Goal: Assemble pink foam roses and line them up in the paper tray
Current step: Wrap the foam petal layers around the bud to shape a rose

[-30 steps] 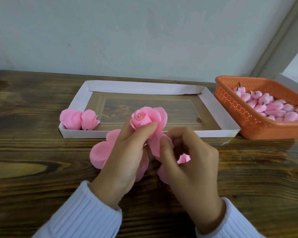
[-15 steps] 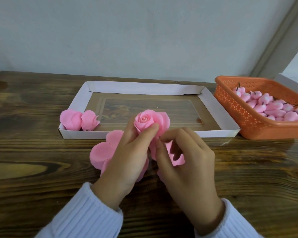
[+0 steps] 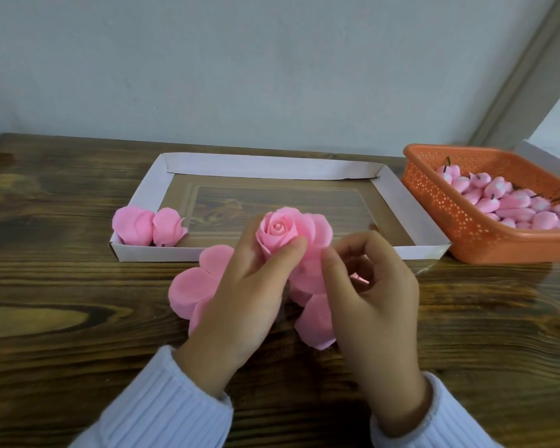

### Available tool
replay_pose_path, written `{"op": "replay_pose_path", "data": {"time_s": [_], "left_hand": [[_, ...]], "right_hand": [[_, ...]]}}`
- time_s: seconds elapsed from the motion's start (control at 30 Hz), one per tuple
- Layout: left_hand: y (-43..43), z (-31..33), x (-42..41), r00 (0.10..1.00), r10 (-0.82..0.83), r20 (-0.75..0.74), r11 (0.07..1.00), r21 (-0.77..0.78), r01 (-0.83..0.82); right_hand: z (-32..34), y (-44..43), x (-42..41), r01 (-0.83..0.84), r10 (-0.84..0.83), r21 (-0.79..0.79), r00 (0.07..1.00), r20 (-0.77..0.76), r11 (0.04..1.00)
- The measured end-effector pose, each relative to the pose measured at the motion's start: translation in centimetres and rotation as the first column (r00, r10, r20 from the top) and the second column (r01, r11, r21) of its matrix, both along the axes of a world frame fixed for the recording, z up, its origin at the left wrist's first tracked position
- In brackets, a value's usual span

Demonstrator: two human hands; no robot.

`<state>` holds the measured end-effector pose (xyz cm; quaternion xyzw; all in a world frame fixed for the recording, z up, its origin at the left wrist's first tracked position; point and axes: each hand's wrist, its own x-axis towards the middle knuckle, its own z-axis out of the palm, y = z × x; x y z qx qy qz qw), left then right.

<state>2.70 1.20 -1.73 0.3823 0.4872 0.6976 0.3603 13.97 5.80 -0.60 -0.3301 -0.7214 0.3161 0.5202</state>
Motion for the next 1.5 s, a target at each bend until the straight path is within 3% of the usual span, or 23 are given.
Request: {"op": "replay_pose_path", "data": {"time_s": [0.2, 0.5, 0.9, 1.03, 1.13, 1.23, 1.37, 1.5], "left_hand": [[-0.5, 0.9, 0.2, 0.978, 0.009, -0.208, 0.999, 0.035, -0.001], [-0.9, 1.6, 0.0, 0.923, 0.012, -0.384, 1.000, 0.004, -0.012], [-0.8, 1.3, -0.1, 0.895, -0.127, -0.427, 0.991, -0.100, 0.093], [-0.8, 1.3, -0.1, 0.890, -0.082, -0.448, 0.995, -0.089, 0.047], [-1.0, 1.6, 0.1, 0.914, -0.045, -0.403, 0.998, -0.059, 0.022], [-1.3, 1.9, 0.5, 0.960, 0.013, -0.281, 1.000, -0.018, -0.019], [-1.4, 1.9, 0.5, 0.982, 0.026, -0.189, 0.999, 0.030, -0.021], [-1.2, 1.8, 0.4, 0.992, 0.024, -0.127, 0.996, 0.084, -0.014]], "right_hand": [[0.2, 0.0, 0.2, -0.045, 0.034, -0.090, 0.992, -0.124, 0.995], [0.7, 0.1, 0.6, -0.112, 0.054, -0.244, 0.971, -0.233, 0.963], [0.8, 0.0, 0.7, -0.161, 0.119, -0.187, 0.969, -0.215, 0.969], [0.6, 0.2, 0.6, -0.237, 0.153, -0.192, 0.915, -0.373, 0.952], [0.2, 0.7, 0.4, -0.279, 0.168, -0.206, 0.886, -0.433, 0.938], [-0.1, 1.0, 0.2, -0.361, 0.173, -0.356, 0.869, -0.464, 0.862], [0.1, 0.5, 0.0, -0.449, 0.286, -0.516, 0.886, -0.366, 0.729], [0.6, 0.2, 0.0, -0.481, 0.377, -0.543, 0.877, -0.299, 0.688]]}}
